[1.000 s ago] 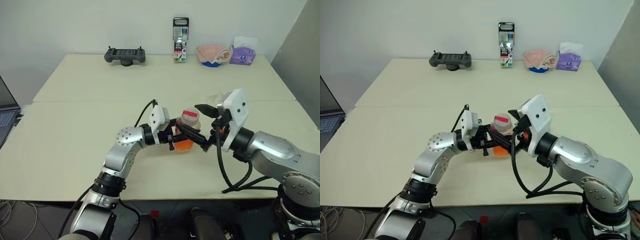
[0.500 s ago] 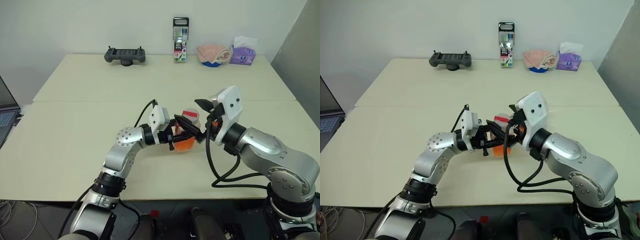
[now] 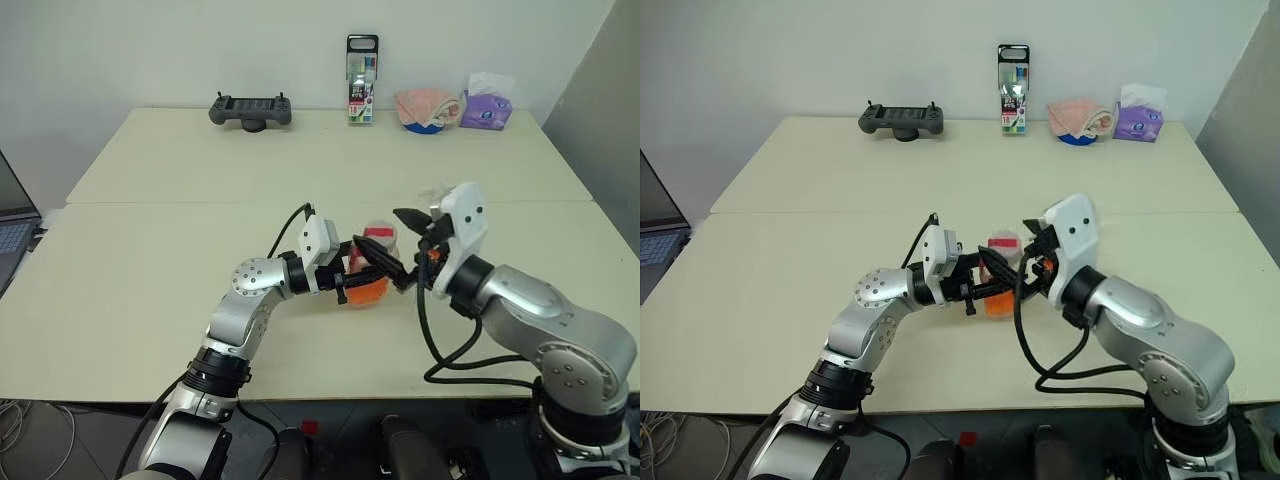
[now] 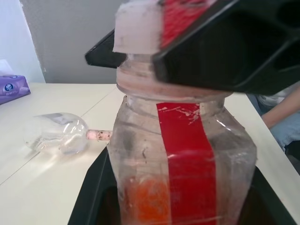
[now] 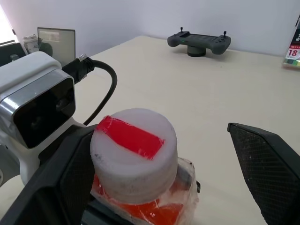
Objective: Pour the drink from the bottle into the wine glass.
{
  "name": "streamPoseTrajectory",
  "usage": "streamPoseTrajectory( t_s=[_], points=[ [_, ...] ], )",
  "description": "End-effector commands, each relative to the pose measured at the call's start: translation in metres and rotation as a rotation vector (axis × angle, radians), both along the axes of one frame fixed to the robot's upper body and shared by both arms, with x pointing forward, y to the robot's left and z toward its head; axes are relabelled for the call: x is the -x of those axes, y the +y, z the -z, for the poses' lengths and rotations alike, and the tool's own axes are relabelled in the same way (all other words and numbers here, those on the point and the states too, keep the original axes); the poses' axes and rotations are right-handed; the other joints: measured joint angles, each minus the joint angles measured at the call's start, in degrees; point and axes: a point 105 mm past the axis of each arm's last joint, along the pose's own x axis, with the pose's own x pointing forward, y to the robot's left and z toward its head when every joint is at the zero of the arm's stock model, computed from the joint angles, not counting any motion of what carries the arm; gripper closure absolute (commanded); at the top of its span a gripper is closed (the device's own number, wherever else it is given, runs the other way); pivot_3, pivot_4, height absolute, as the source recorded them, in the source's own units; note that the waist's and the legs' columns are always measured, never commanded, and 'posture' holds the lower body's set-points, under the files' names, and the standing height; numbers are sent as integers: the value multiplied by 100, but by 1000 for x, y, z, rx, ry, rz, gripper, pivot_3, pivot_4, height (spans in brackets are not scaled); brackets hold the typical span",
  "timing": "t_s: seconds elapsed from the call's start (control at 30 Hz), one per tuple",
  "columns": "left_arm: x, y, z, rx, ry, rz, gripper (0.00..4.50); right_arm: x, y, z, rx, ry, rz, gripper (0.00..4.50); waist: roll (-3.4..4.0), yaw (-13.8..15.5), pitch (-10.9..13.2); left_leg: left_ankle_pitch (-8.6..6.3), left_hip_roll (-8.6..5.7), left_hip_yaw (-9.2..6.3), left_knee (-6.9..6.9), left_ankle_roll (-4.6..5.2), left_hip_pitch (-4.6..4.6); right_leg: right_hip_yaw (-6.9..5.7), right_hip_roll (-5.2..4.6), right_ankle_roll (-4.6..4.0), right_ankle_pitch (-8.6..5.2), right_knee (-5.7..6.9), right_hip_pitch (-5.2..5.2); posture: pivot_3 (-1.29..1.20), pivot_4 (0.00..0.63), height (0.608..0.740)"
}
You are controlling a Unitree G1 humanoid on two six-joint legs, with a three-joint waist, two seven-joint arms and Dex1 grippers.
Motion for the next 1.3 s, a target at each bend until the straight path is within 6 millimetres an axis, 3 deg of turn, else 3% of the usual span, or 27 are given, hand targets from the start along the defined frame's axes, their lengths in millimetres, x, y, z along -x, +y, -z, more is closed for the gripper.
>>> streamPoseTrajectory(
  t_s=[0.03,0.23,0.5,0.77,1.1,1.3],
  points=[
    [0,2,-16,29,-69,-4,2874,11,-1,-10,-7,-51,-26,0,0,-2,0,0,0,0,0,0,0,-1,0,0,0,0,0,0,150,740],
    [0,2,-15,29,-68,-7,2874,19,8,-13,-19,-56,-87,0,0,-3,0,0,1,-1,1,0,1,-1,1,0,0,2,0,0,150,740],
    [-2,4,-15,26,-72,-15,2874,12,10,-18,-62,-53,-47,0,0,-3,0,0,1,-2,1,0,0,-1,1,0,0,1,0,0,150,740],
    [-2,5,-13,19,-66,-14,2874,17,13,-21,-59,-68,-75,2636,0,-3,0,0,1,-1,1,0,0,-1,1,0,0,1,0,0,150,740],
    [-1,2,-10,11,-57,-3,2878,37,22,-53,-32,-171,-310,2679,0,-2,0,0,0,1,0,0,0,0,1,0,0,0,0,0,150,740],
    [-1,2,-9,5,-51,2,2879,21,10,-75,-90,-194,-241,2679,0,-3,0,0,2,-1,0,1,0,-3,2,0,0,0,0,0,150,740]
  ],
)
